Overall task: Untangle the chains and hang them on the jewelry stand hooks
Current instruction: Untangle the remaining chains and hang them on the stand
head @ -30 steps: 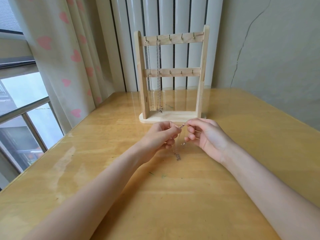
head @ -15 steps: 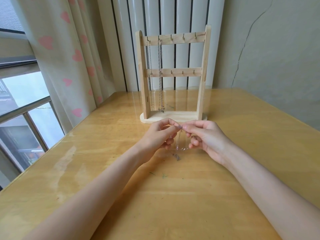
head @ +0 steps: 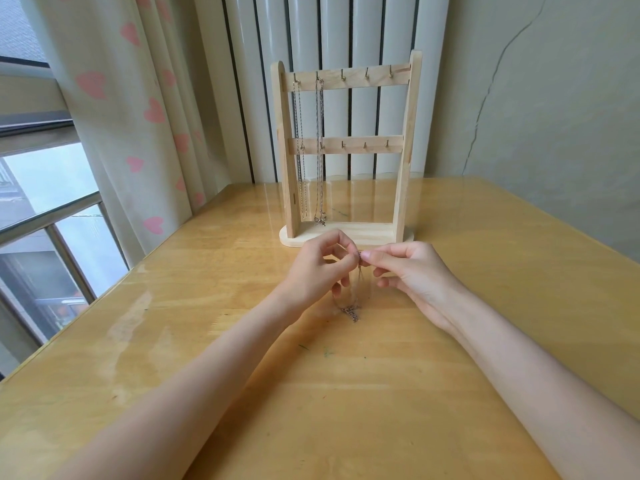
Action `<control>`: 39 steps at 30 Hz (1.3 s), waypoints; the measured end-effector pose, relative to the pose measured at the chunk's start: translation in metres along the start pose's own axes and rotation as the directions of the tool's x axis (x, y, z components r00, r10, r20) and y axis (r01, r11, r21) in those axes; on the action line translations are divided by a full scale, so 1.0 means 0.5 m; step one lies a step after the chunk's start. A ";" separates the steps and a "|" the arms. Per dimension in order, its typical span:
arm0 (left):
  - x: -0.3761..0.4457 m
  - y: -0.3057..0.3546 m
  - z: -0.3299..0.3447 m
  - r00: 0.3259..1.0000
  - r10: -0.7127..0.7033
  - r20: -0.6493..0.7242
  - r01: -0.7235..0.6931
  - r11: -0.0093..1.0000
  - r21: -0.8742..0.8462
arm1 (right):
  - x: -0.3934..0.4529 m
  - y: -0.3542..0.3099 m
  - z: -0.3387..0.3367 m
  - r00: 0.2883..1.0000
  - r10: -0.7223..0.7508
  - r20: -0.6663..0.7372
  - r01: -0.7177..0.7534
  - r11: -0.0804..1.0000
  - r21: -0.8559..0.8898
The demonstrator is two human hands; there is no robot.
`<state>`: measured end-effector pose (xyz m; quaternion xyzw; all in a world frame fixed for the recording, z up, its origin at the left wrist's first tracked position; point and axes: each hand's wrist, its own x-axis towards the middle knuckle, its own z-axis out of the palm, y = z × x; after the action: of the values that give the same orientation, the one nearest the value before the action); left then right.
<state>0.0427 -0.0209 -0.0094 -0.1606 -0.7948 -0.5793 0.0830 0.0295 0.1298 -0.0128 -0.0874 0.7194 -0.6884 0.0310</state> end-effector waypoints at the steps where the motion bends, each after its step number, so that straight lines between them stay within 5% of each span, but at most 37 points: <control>1: 0.001 0.001 0.000 1.000 0.025 0.001 -0.025 0.999 0.020 | 0.000 0.000 -0.001 1.000 0.017 0.011 -0.018 0.999 0.037; 10: 0.001 -0.001 -0.006 0.999 0.012 0.046 -0.012 1.000 0.004 | 0.001 -0.005 -0.010 0.997 0.045 0.069 -0.050 0.997 0.065; 19: 0.001 -0.003 -0.015 0.978 -0.165 0.128 0.189 0.962 -0.199 | 0.000 -0.013 0.001 0.976 -0.217 -0.004 0.201 0.912 -0.358; 25: 0.002 -0.002 -0.008 0.976 -0.198 0.096 0.199 0.980 -0.004 | -0.006 -0.002 0.007 0.879 -0.432 0.203 0.422 0.505 -0.753; 32: 0.001 -0.001 -0.008 0.949 -0.278 0.152 0.293 0.952 -0.088 | -0.006 0.000 0.014 0.720 -0.634 0.283 0.532 0.242 -0.811; 34: 0.000 0.000 -0.016 0.927 -0.293 0.233 0.321 0.943 -0.092 | -0.002 0.001 0.012 0.732 -0.617 0.287 0.553 0.293 -0.780; 37: 0.001 -0.002 -0.025 0.907 -0.293 0.302 0.315 0.949 -0.025 | 0.001 0.005 0.009 0.848 -0.465 0.254 0.505 0.564 -0.653; 39: 0.001 -0.002 -0.024 0.904 -0.295 0.309 0.299 0.954 0.037 | 0.003 0.010 0.007 0.889 -0.378 0.259 0.454 0.647 -0.612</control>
<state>0.0410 -0.0326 -0.0064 -0.1273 -0.8098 -0.5571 -0.1331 0.0281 0.1260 -0.0178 -0.2923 0.8720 -0.3732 -0.1219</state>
